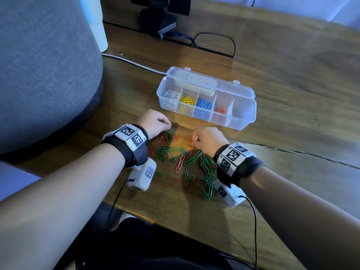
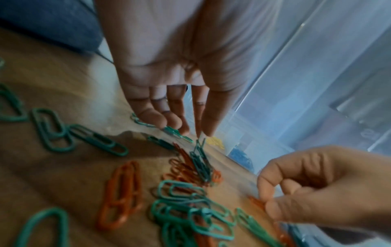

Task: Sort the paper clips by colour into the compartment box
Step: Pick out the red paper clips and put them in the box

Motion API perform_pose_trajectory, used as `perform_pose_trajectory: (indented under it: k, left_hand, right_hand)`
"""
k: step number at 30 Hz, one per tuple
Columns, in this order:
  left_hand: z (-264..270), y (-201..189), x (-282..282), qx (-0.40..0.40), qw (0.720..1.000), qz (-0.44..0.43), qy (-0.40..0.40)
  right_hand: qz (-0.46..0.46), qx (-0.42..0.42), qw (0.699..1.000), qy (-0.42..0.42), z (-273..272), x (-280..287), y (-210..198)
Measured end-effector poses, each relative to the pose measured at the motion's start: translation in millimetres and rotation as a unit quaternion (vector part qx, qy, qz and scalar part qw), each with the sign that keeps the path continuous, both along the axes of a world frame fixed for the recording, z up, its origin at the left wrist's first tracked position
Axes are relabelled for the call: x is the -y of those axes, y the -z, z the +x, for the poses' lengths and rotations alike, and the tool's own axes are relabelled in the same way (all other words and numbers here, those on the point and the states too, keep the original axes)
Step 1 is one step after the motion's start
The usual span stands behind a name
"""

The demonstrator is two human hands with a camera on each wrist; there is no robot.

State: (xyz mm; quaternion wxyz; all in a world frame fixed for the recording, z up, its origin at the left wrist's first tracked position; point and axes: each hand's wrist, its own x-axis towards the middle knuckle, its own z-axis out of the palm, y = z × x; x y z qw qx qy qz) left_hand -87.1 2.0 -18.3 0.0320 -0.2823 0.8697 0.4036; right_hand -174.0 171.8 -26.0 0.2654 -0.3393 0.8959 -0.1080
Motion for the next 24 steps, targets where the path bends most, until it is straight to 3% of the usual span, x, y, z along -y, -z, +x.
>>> perform_pose_trajectory:
  k: [4,7,11,14,15,17,19,20,22,24]
  left_hand:
    - [3,2,-1,0.011,0.993,-0.119,0.011]
    - [2,1,-13,0.015,0.979,-0.187,0.083]
    - [0,7,-23,0.068,0.962,-0.22,0.145]
    - [-4,7,-24,0.069,0.963,-0.209,0.157]
    - [-5,7,-25,0.062,0.969,-0.187,0.147]
    - [-6,4,-24,0.017,0.988,-0.118,0.102]
    - [-5,0,-24,-0.033,0.998,0.031,0.041]
    - [-3,-4,-25,-0.056,0.988,0.144,0.004]
    - [1,-11,-28,-0.09,0.934,0.338,-0.065]
    - [2,-14,-31,-0.101,0.906,0.402,-0.086]
  right_hand:
    - [0.02,0.027,0.999,0.026,1,4,-5]
    - [0.027,0.036,0.999,0.03,3,8,-6]
    - [0.027,0.057,0.998,0.027,3,4,-6]
    - [-0.067,0.127,0.985,0.096,3,-5,-15]
    - [-0.12,0.188,0.963,0.153,3,-10,-18]
    - [-0.223,0.33,0.884,0.244,-1,-20,-24]
    - [-0.277,0.422,0.815,0.285,-8,-32,-26]
    - [-0.291,0.446,0.793,0.296,-10,-38,-28]
    - [-0.317,0.472,0.759,0.318,-12,-46,-29]
    - [-0.332,0.484,0.731,0.347,-12,-52,-30]
